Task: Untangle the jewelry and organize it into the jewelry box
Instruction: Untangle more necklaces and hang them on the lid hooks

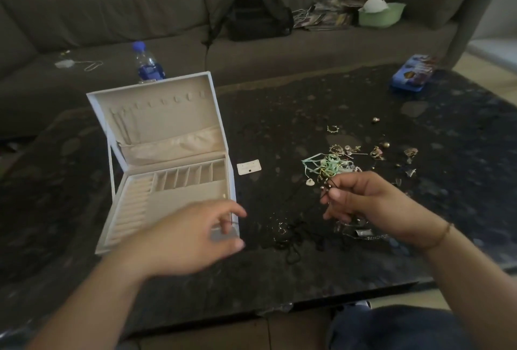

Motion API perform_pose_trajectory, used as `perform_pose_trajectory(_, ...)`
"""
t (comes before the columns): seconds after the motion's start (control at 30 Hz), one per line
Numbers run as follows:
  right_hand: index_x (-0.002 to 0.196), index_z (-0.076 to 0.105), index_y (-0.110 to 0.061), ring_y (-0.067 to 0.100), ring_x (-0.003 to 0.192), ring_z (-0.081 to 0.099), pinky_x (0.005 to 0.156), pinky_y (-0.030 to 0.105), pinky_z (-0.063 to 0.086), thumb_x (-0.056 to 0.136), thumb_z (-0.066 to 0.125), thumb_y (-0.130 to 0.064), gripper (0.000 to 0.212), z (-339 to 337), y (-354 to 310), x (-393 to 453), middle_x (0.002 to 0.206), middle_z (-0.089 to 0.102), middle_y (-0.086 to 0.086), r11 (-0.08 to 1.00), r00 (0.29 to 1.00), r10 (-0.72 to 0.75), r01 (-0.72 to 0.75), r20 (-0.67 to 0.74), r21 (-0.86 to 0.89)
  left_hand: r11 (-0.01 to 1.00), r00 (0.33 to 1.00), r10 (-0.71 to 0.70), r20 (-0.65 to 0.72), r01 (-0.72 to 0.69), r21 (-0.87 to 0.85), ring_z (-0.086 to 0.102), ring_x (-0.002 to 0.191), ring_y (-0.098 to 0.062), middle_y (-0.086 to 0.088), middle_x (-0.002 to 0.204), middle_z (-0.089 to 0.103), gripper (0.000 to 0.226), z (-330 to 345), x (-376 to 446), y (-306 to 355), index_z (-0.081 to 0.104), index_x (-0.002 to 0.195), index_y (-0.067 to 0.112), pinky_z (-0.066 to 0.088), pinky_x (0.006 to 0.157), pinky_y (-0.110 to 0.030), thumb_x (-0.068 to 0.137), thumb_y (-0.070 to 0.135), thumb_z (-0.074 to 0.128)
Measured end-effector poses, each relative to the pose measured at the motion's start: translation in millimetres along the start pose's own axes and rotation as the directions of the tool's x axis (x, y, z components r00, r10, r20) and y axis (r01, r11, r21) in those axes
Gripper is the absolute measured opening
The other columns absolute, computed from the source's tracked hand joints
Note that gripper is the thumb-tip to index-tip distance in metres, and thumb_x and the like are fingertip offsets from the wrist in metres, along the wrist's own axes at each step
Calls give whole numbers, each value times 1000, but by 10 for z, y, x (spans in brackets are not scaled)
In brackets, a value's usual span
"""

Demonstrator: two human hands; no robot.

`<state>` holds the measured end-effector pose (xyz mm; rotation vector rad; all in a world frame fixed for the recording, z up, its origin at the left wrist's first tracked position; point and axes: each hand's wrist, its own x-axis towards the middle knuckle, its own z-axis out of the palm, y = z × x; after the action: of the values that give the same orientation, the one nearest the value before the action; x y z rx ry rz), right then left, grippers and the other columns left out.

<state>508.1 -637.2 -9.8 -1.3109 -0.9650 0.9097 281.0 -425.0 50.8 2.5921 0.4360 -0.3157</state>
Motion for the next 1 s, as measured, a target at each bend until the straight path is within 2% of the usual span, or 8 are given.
perform_pose_trajectory(0.1, 86, 72, -14, 17, 52, 44, 76, 41, 54, 85, 71, -44, 30, 124, -29, -10, 56, 43, -1, 998, 996, -15, 9, 83, 64, 997, 985, 80, -150, -79, 11, 50, 110, 8, 28, 119, 46, 53, 446, 152, 165, 44, 137, 42, 45, 99, -23, 89, 64, 50)
perform_pose_trajectory(0.17, 87, 72, -12, 17, 52, 45, 73, 39, 52, 88, 66, -36, 25, 180, -57, -19, 55, 44, -2, 998, 995, -9, 3, 102, 55, 943, 956, 104, -274, -182, -278, 52, 117, 4, 27, 126, 49, 55, 619, 264, 324, 50, 137, 36, 48, 99, -29, 90, 65, 47)
perform_pose_trajectory(0.3, 85, 71, -10, 19, 52, 45, 64, 37, 43, 91, 55, -20, 20, 230, -64, -15, 54, 45, 1, 1000, 996, 26, -27, 83, 15, 696, 891, 19, -454, -338, -634, 65, 93, -5, 16, 125, 63, 38, 732, 412, 558, 57, 132, 30, 57, 80, -24, 96, 45, 56)
perform_pose_trajectory(0.37, 84, 72, -14, 18, 52, 46, 59, 32, 42, 92, 55, -22, 21, 235, -62, -15, 53, 47, 1, 998, 997, 27, -24, 67, -52, 583, 886, 33, -462, -393, -711, 58, 68, -8, 7, 125, 65, 35, 712, 421, 647, 55, 132, 24, 48, 60, -9, 99, 35, 53)
perform_pose_trajectory(0.43, 85, 72, -17, 20, 51, 47, 57, 31, 42, 93, 55, -27, 21, 231, -61, -18, 53, 50, 2, 990, 997, 22, -11, 75, -143, 530, 897, 72, -437, -406, -745, 47, 70, -19, 0, 124, 66, 38, 683, 440, 671, 54, 134, 22, 38, 49, -8, 97, 30, 47)
perform_pose_trajectory(0.6, 78, 69, -38, 23, 54, 49, 61, 34, 43, 96, 48, -36, 28, 276, -98, -40, 54, 56, 7, 971, 993, -3, 31, 119, -235, 626, 916, 157, -369, -381, -680, 65, 73, -2, 6, 100, 69, 22, 625, 514, 575, 66, 119, 19, 49, 69, -14, 100, 16, 55)
perform_pose_trajectory(0.8, 94, 69, -11, 20, 57, 53, 64, 35, 44, 97, 45, -36, 34, 222, -26, -64, 59, 60, 7, 977, 994, 19, 3, 103, -213, 705, 938, 124, -324, -313, -637, 55, 54, 1, 12, 71, 65, 5, 546, 545, 518, 66, 93, 17, 39, 55, -8, 95, 13, 63)
perform_pose_trajectory(1.0, 105, 73, -30, 23, 89, 68, 79, 45, 56, 96, 52, -40, 25, 236, 71, -45, 97, 73, 0, 871, 988, -134, 83, -72, -485, 685, 954, -14, -298, -208, -699, 47, 45, -12, -18, 77, 67, 11, 563, 589, 478, 69, 90, 13, 40, 49, -20, 96, 18, 62)
